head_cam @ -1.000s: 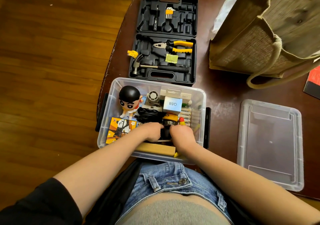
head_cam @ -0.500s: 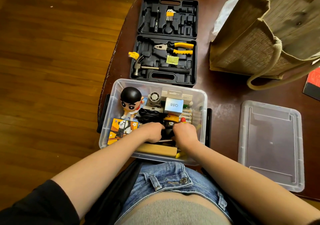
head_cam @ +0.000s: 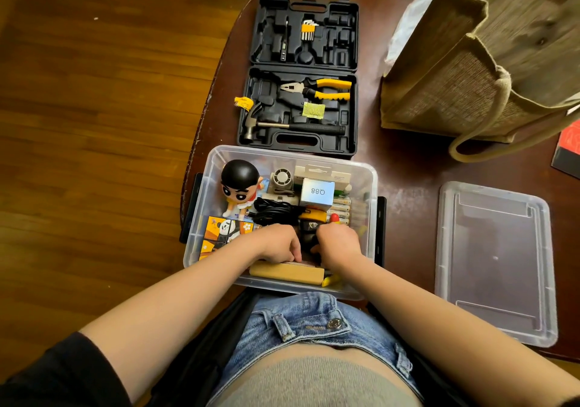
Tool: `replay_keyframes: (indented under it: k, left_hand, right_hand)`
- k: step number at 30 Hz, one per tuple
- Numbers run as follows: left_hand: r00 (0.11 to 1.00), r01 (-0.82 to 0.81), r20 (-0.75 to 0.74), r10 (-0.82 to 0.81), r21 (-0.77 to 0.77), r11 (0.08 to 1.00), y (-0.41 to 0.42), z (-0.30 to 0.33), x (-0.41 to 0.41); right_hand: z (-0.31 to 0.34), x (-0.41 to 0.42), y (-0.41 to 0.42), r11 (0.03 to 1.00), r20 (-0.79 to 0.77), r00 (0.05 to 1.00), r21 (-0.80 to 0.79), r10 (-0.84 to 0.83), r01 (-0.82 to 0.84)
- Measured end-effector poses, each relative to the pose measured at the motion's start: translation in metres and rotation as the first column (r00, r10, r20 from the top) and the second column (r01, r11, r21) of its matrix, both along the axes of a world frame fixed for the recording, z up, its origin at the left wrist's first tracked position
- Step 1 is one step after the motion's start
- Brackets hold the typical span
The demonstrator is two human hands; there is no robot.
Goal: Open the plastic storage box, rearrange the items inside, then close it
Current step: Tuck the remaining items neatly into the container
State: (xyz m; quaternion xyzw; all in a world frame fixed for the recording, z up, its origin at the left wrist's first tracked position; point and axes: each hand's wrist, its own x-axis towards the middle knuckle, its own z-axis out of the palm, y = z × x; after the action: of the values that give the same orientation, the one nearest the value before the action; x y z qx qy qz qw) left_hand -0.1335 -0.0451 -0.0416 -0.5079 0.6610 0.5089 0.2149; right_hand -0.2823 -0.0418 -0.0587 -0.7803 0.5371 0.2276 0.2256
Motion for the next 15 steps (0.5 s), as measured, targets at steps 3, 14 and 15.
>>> replay_keyframes:
  k: [3,14,15]
  left_hand:
    - [0.999,0.042,0.004,-0.042,0.047,0.998,-0.002,0.004,0.0]
    - [0.962,0.235,0.115,-0.248,0.116,0.965,0.002,-0.005,0.0]
    - [0.965,0.228,0.101,-0.243,0.138,0.964,0.001,-0.005,0.001]
  right_hand:
    - [0.001,-0.001,-0.001,1.0,-0.002,1.0,0.004,-0.009,0.009]
    - [0.001,-0.002,0.002,0.999,0.019,0.999,-0.011,-0.048,0.048]
    - [0.001,-0.002,0.002,0.999,0.02,0.998,-0.007,-0.054,0.054]
